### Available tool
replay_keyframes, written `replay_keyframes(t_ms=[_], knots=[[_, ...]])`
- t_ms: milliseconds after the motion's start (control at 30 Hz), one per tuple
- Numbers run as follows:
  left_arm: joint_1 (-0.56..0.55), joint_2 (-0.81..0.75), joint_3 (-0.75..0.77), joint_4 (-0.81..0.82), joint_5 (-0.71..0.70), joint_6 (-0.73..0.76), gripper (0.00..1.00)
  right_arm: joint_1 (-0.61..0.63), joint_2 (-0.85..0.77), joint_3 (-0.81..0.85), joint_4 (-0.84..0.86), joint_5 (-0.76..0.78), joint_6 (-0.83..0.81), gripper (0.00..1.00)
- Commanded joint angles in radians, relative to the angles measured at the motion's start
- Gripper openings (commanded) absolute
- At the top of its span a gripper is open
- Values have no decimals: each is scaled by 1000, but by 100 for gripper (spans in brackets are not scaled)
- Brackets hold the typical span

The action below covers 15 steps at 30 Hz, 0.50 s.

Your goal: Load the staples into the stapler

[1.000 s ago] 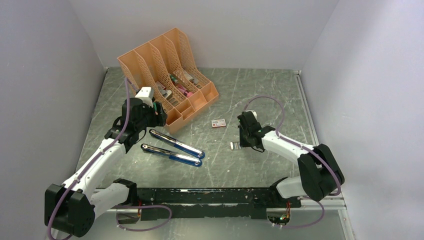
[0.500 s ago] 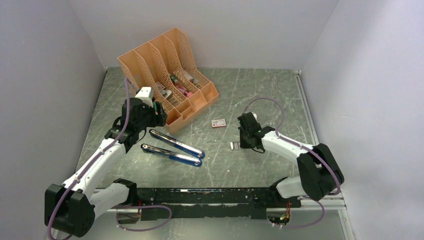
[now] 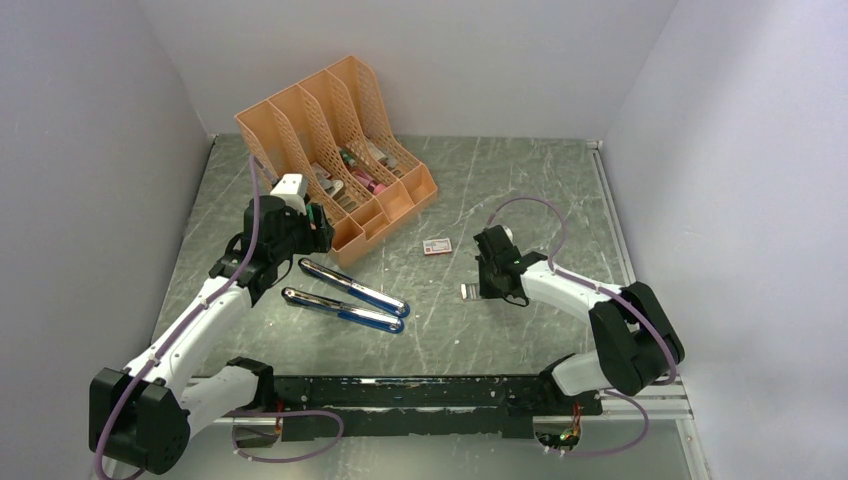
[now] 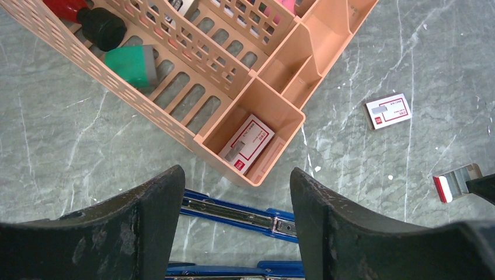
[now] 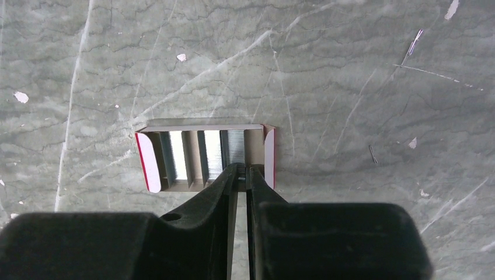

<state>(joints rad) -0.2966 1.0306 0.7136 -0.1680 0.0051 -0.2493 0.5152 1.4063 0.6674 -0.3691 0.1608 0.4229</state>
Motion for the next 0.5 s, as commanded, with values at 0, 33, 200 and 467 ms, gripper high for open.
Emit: replay_keyframes(t_ms=[0, 33, 200, 467], knots=[[10, -10, 35, 34, 17, 4, 71, -13, 19, -2, -2, -7, 1, 12], [10, -10, 34, 34, 15, 4, 71, -14, 19, -2, -1, -7, 0, 11], [10, -10, 35, 35, 18, 3, 71, -15, 13, -3, -1, -3, -1, 8], [10, -11, 35, 34, 16, 2, 71, -14, -19, 7, -1, 14, -9, 0]])
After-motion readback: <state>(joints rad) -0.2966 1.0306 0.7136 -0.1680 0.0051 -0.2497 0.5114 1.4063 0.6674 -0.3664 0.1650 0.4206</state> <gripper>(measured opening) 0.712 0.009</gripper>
